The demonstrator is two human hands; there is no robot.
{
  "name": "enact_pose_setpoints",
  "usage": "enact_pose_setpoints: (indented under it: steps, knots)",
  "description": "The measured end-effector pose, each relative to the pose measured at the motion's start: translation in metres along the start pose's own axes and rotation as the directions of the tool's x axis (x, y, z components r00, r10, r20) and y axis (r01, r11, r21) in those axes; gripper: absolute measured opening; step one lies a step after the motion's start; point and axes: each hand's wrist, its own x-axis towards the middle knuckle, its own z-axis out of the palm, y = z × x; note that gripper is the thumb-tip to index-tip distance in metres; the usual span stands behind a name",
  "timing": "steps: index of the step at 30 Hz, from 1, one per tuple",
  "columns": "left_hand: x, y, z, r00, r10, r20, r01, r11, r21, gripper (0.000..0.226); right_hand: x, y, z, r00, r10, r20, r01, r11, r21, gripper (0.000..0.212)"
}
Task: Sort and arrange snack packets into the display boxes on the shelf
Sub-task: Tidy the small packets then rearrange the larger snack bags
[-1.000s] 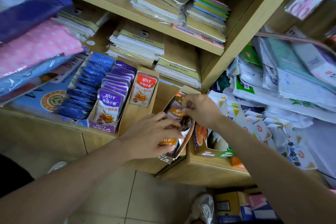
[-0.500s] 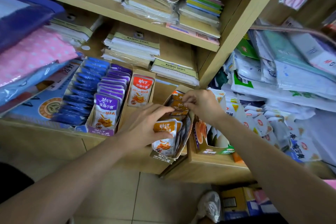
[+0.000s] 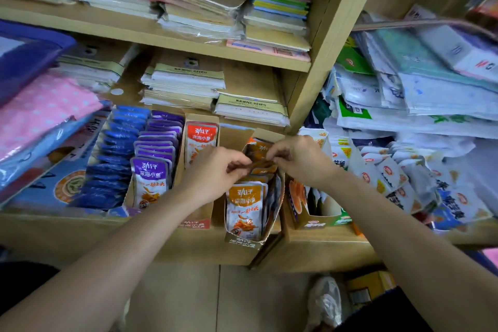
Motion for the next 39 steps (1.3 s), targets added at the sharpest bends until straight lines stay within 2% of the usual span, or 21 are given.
enact_pose_setpoints:
  steps: [4,7,11,14,16,18,20,23,26,28,30,33,36,39]
  knots:
    - [0.022,0.002,-0.008,0.996,0.090,0.007,-0.090,0.995,0.033,0.020,-0.006,0.003,0.001,0.999,-0.008,0.042,0.007,1.000,0.003,0.021]
    - [0.036,0.004,-0.007,0.980,0.200,-0.013,-0.199,0.979,0.041,0.020,-0.006,0.006,0.008,0.999,-0.016,-0.028,0.013,0.995,-0.095,0.022]
    - [0.041,-0.003,0.008,0.954,0.294,0.056,-0.295,0.955,0.020,0.023,-0.005,0.008,0.019,0.994,-0.020,-0.110,0.005,0.990,-0.138,0.013]
    - [0.039,-0.006,0.005,0.963,0.270,-0.002,-0.269,0.962,-0.044,0.026,-0.003,0.010,0.021,0.986,0.021,-0.167,-0.036,0.996,-0.088,0.006]
    - [0.035,-0.008,-0.006,0.969,0.247,-0.003,-0.247,0.969,-0.026,0.022,-0.001,0.010,0.021,0.984,0.040,-0.176,-0.057,0.994,-0.089,0.006]
    - [0.029,-0.009,-0.015,0.972,0.205,0.111,-0.212,0.976,0.053,0.025,0.001,0.011,0.023,0.984,0.048,-0.170,-0.066,0.992,-0.104,0.008]
    - [0.022,-0.009,-0.016,0.961,0.134,0.242,-0.164,0.981,0.108,0.042,0.002,0.011,0.024,0.983,0.050,-0.174,-0.067,0.993,-0.095,0.008]
    - [0.017,-0.005,-0.013,0.938,0.047,0.343,-0.097,0.987,0.130,0.060,0.002,0.011,0.025,0.983,0.032,-0.183,-0.049,0.995,-0.091,0.007]
    - [0.018,0.002,-0.011,0.926,0.042,0.374,-0.123,0.973,0.196,0.048,0.000,0.011,0.021,0.987,0.021,-0.160,-0.036,0.995,-0.091,0.004]
    - [0.018,0.005,-0.010,0.917,0.035,0.397,-0.129,0.969,0.212,0.040,-0.003,0.012,0.019,0.990,0.022,-0.137,-0.034,0.996,-0.083,0.013]
    - [0.017,0.007,-0.009,0.925,0.008,0.380,-0.080,0.981,0.174,0.027,-0.006,0.012,0.018,0.991,0.016,-0.132,-0.025,0.998,-0.064,0.018]
    - [0.017,0.006,-0.004,0.961,0.025,0.274,-0.058,0.992,0.113,0.008,-0.010,0.014,0.015,0.991,0.008,-0.135,-0.011,1.000,-0.019,0.019]
    - [0.017,0.008,-0.005,0.974,0.144,0.175,-0.172,0.972,0.159,0.007,-0.014,0.015,0.013,0.994,0.014,-0.109,-0.008,0.999,0.053,0.029]
    - [0.022,0.004,-0.009,0.932,0.350,0.095,-0.362,0.910,0.201,0.004,-0.021,0.016,0.010,0.996,0.014,-0.090,-0.007,0.997,0.074,0.038]
